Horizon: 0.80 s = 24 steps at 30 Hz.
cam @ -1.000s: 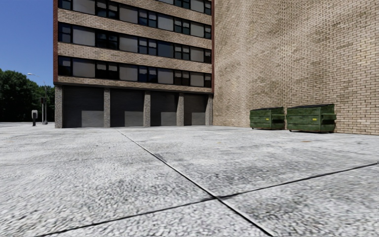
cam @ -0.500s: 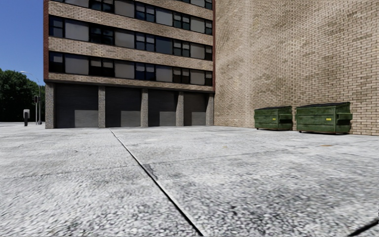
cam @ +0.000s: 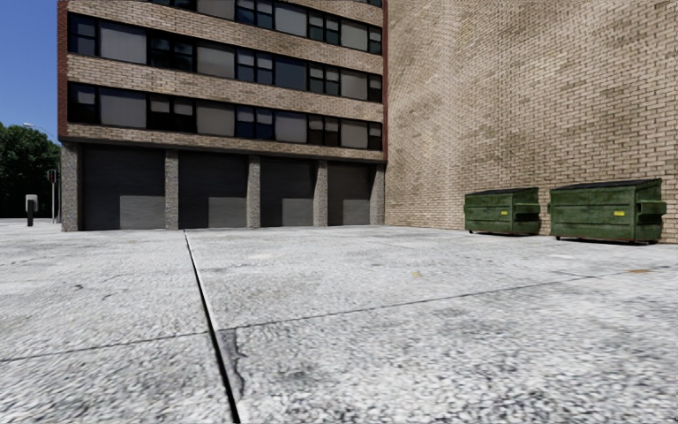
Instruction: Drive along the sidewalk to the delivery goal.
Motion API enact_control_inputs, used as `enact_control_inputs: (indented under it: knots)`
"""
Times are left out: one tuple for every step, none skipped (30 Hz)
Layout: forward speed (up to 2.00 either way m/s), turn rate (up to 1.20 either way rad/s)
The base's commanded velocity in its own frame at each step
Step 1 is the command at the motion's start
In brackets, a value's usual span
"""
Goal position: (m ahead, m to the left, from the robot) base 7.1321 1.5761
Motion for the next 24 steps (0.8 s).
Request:
enact_control_inputs:
  knots:
    - [1.99, 0.0]
    - [1.99, 0.0]
    - [1.99, 0.0]
    - [1.99, 0.0]
    - [1.99, 0.0]
    - [1.99, 0.0]
    - [1.99, 0.0]
    - [1.99, 0.0]
    - [1.99, 0.0]
    - [1.99, 0.0]
    - [1.99, 0.0]
    - [1.99, 0.18]
    - [1.99, 0.18]
    - [1.99, 0.31]
    - [1.99, 0.42]
    - [1.99, 0.49]
    - [1.99, 0.51]
    - [1.99, 0.51]
    - [1.99, 0.51]
    - [1.99, 0.51]
    - [1.99, 0.44]
    - [1.99, 0.03]
    - [1.99, 0.0]
    - [1.99, 0.0]
